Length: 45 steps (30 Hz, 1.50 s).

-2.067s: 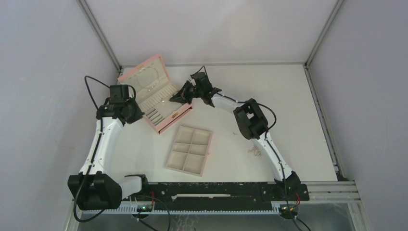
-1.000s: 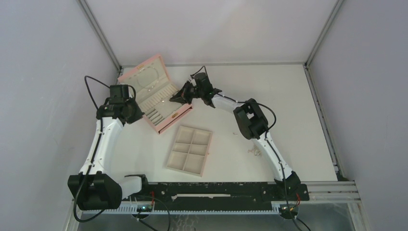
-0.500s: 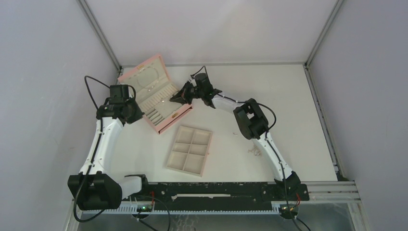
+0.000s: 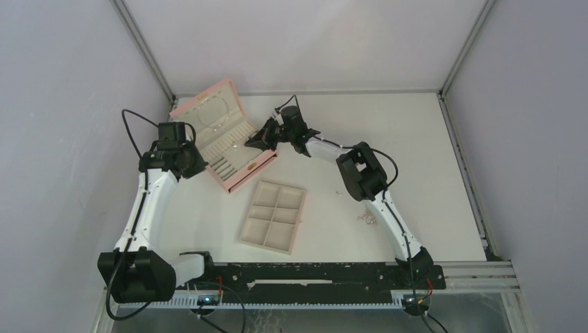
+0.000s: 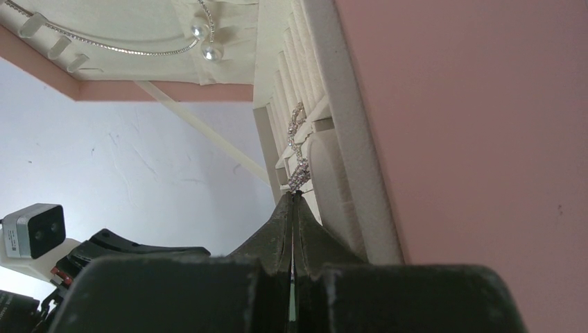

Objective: Organize the mixed jewelry
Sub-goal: Place the jewelry in the jewelry box.

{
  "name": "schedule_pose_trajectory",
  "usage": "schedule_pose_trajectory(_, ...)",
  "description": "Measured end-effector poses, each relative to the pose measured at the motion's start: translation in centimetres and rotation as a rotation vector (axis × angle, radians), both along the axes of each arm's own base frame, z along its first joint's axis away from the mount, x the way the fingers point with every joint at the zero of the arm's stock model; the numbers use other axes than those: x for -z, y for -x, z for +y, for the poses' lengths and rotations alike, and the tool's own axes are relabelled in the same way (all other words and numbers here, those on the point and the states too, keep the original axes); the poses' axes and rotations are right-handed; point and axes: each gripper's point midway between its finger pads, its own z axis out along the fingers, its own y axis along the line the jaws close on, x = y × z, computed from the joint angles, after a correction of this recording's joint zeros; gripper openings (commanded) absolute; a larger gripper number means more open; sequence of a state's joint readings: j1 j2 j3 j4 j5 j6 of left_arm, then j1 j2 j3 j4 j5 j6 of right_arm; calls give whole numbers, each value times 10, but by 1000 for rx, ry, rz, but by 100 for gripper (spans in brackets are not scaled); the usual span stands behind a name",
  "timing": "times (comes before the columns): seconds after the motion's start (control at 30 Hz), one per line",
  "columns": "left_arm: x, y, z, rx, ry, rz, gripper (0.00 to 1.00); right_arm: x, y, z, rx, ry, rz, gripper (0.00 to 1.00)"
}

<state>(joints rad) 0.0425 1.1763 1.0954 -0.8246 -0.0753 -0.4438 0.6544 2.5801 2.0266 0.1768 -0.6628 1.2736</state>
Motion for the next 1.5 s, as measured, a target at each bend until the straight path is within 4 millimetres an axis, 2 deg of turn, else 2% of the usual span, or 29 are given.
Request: schedule_pose_trajectory(1.5,0,0,1,-2,-3,1,4,-1,3,-1,4,-7,-2,0)
